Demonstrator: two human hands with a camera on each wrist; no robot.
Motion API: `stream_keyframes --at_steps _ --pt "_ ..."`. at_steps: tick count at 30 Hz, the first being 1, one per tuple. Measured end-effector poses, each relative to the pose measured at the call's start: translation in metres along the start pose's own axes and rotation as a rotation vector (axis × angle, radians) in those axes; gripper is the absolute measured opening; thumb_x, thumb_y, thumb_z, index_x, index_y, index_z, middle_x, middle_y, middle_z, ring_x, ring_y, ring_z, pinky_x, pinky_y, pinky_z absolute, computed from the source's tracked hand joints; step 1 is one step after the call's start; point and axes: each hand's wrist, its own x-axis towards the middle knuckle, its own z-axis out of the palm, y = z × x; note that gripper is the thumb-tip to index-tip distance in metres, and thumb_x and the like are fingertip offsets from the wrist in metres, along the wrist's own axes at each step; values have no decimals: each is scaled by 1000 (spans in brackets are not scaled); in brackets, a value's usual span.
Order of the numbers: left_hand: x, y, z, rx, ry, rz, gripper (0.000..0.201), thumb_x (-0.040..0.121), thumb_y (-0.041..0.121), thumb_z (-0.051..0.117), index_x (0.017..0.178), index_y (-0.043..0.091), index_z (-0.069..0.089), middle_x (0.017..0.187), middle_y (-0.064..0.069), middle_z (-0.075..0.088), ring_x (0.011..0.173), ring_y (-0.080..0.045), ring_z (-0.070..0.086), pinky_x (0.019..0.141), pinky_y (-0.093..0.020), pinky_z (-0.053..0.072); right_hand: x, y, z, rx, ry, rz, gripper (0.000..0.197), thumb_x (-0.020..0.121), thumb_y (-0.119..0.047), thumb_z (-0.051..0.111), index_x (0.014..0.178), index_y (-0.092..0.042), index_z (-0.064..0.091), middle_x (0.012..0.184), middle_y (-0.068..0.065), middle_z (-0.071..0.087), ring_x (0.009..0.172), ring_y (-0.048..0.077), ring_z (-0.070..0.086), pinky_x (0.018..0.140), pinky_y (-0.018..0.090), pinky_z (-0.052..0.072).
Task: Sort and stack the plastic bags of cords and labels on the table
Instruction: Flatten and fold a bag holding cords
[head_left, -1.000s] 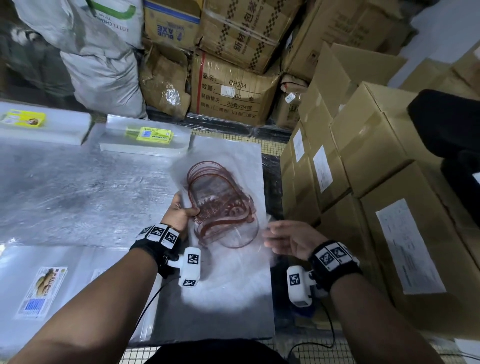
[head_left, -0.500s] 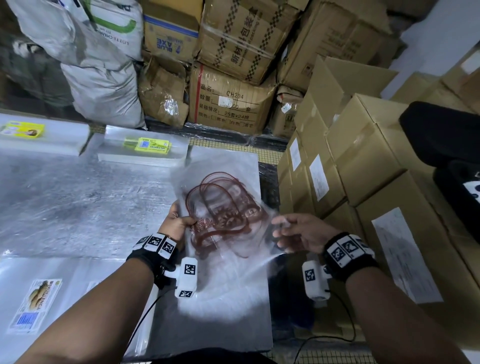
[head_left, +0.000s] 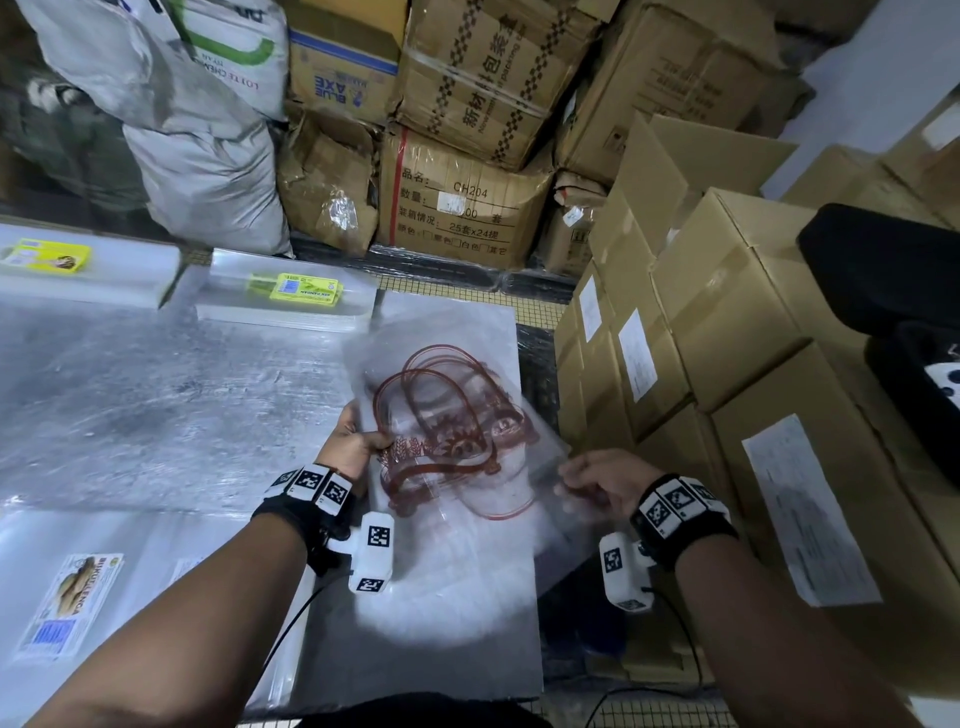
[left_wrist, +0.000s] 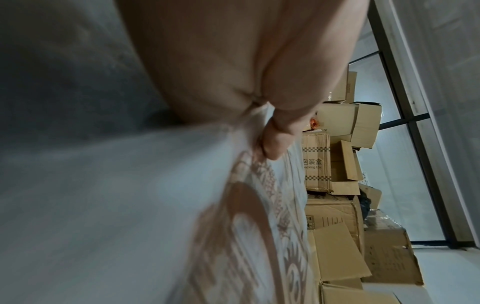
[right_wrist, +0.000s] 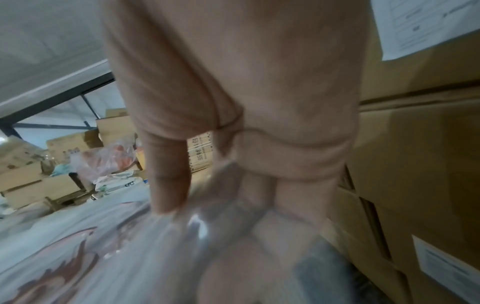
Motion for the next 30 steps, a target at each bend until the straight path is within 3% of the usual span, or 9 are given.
stream_keyframes --at_steps 5,10,14,17,19,20,23,26,30 --pt "1 -1 -1 -13 0 -8 73 73 -30 39 127 17 53 92 -11 65 76 -30 63 60 -34 58 2 3 -7 -22 -62 15 30 95 11 46 118 -2 60 106 17 71 75 26 68 56 34 55" --pt "1 -1 -1 -8 -4 -12 74 73 -30 39 127 18 53 95 -12 66 80 -32 63 72 -41 54 5 3 0 52 -39 20 12 96 -8 60 108 -6 64 103 14 72 75 28 70 57 34 56" --pt "2 -2 -3 15 6 -14 72 72 -29 39 125 18 55 94 -13 65 81 -33 61 80 -45 50 5 2 2 -34 -112 -1 35 95 10 50 127 -2 56 111 21 71 74 24 71 50 30 54" --pt "2 -2 -3 27 15 -22 71 72 -29 39 124 16 55 94 -14 65 80 -33 61 81 -47 50 4 3 -4 14 -141 -11 54 88 21 39 128 -11 56 110 26 68 81 30 71 70 45 61" --pt "1 -1 -3 39 16 -14 71 72 -29 39 125 16 54 95 -15 65 81 -34 61 80 -46 50 3 4 -4 75 -163 -25 46 89 14 45 124 -12 59 112 24 67 94 38 68 88 56 52" --pt "0 0 -2 46 15 -11 71 72 -29 39 126 15 54 95 -15 65 80 -33 61 78 -46 51 3 4 -3 108 -156 -28 34 93 4 53 122 -11 61 111 21 68 95 39 67 90 56 51" --pt "-2 1 1 65 25 -4 68 73 -28 40 124 15 53 90 -13 65 72 -30 63 63 -38 57 7 1 3 74 -104 -30 27 99 -23 60 121 -7 63 104 14 71 81 30 70 69 43 59" --pt "-4 3 2 67 27 -2 67 74 -28 39 123 14 52 86 -12 65 67 -27 64 55 -32 57 9 -3 10 -43 -81 -8 26 97 -5 56 123 -9 57 106 22 67 79 32 70 57 40 59" --pt "-6 4 3 65 22 -14 64 74 -28 39 120 13 52 85 -11 65 68 -29 62 57 -34 57 15 -1 5 -56 -106 -15 43 83 16 47 118 -7 59 112 36 64 86 39 63 63 43 55"
